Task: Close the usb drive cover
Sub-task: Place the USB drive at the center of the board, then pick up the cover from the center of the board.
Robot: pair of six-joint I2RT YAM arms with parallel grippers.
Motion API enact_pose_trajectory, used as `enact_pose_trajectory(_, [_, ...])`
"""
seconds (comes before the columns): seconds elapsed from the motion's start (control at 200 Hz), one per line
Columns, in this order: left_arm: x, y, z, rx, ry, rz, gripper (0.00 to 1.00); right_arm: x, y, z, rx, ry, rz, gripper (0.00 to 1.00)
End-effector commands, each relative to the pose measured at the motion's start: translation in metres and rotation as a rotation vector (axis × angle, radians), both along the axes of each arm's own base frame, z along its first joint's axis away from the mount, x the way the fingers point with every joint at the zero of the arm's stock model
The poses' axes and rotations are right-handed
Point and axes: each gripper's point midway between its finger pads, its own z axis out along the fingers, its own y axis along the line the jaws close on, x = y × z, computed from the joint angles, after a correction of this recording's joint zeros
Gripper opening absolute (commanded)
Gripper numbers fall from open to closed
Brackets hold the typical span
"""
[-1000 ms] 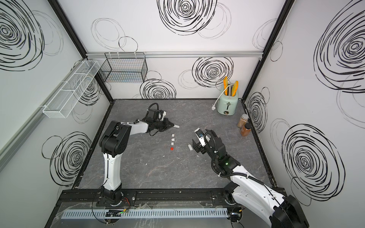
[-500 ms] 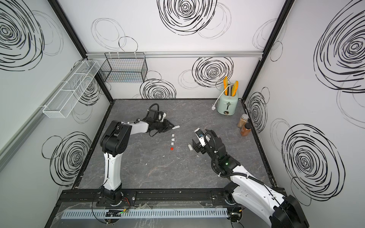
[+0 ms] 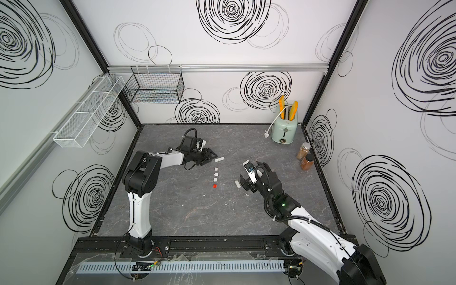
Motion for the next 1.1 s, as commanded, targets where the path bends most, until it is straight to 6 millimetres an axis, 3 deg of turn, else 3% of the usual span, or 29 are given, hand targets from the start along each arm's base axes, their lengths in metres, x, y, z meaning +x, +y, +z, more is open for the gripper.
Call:
enact_pose_trajectory(0.0, [-0.004,0.01,0.038,0.042,-0.11,-0.003,0.7,-0.002,0.005,0.01,0.028,-0.027,0.022,0.99])
enact_pose_trajectory(0.26, [-0.03,0.033,0.094,0.135,-0.295,-0.042,0.94,-0.005,0.01,0.013,0.042,-0.017,0.046,0.99])
enact_pose_trajectory(0.36, [-0.041,0.049,0.115,0.17,-0.367,-0.036,0.95,-0.006,0.011,0.013,0.047,-0.008,0.051,0.99])
enact_pose_trajectory(0.385, [-0.044,0.054,0.12,0.175,-0.381,-0.026,1.0,-0.006,0.011,0.012,0.046,-0.005,0.05,0.99])
enact_pose_trajectory(0.515, [-0.059,0.082,0.141,0.226,-0.482,-0.011,0.98,-0.009,0.016,0.012,0.048,0.001,0.072,0.99])
enact_pose_trajectory(0.835, [-0.092,0.14,0.139,0.324,-0.519,0.022,0.98,-0.008,0.022,0.004,0.053,0.057,0.086,0.99])
enact_pose_trajectory(1.096, [-0.101,0.157,0.146,0.455,-0.697,0.018,0.98,-0.005,0.041,-0.005,0.06,0.15,0.141,0.99])
